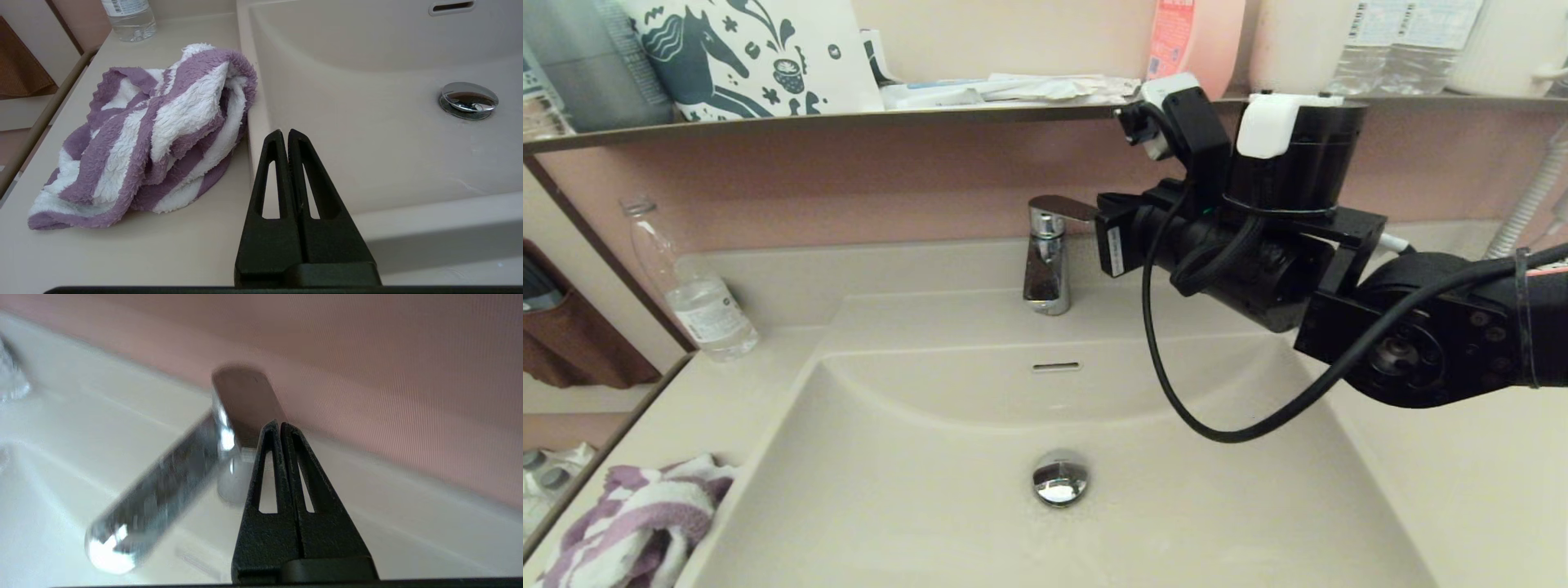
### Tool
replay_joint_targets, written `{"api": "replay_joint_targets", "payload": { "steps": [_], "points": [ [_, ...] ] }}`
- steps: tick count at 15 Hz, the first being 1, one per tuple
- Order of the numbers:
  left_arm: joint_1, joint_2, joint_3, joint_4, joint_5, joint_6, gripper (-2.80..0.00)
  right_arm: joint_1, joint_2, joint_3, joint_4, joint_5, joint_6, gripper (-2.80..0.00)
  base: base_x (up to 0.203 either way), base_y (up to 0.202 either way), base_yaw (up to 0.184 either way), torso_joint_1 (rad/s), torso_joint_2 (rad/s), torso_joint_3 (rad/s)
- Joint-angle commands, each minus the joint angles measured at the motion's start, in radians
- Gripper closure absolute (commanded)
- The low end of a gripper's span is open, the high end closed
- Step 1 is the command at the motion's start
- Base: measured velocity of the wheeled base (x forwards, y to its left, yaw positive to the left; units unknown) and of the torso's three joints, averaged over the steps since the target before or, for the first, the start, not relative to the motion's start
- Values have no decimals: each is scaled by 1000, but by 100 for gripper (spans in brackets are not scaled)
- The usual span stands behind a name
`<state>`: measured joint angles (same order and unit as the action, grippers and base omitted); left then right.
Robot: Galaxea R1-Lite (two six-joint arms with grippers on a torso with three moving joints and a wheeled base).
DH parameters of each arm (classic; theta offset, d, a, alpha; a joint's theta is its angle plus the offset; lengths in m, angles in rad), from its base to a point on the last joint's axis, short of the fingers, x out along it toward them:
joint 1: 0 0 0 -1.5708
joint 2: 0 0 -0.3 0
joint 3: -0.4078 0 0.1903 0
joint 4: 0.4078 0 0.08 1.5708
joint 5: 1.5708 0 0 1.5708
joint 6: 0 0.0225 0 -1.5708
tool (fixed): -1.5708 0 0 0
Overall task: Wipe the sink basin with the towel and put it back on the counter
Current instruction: Pick up the cloth
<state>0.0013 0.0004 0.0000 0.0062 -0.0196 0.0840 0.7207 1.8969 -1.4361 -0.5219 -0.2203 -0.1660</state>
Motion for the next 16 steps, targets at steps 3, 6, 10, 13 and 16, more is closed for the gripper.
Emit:
{"api": "replay_joint_targets", "payload": {
  "steps": [3, 6, 10, 13, 16],
  "points": [
    [0, 0, 0, 0, 0, 0, 0, 16, -169, 211, -71, -20, 0, 0, 0, 0, 0, 0, 0, 0],
    [0, 0, 0, 0, 0, 0, 0, -8, -296, 380, -93, -50, 0, 0, 0, 0, 0, 0, 0, 0],
    [0, 0, 0, 0, 0, 0, 0, -118, -506, 587, -97, -106, -4, 0, 0, 0, 0, 0, 0, 0],
    [0, 0, 0, 0, 0, 0, 0, -347, -669, 683, -96, -110, -4, 0, 0, 0, 0, 0, 0, 0],
    [0, 0, 0, 0, 0, 0, 0, -659, -842, 810, -93, -97, 61, 0, 0, 0, 0, 0, 0, 0]
  ]
}}
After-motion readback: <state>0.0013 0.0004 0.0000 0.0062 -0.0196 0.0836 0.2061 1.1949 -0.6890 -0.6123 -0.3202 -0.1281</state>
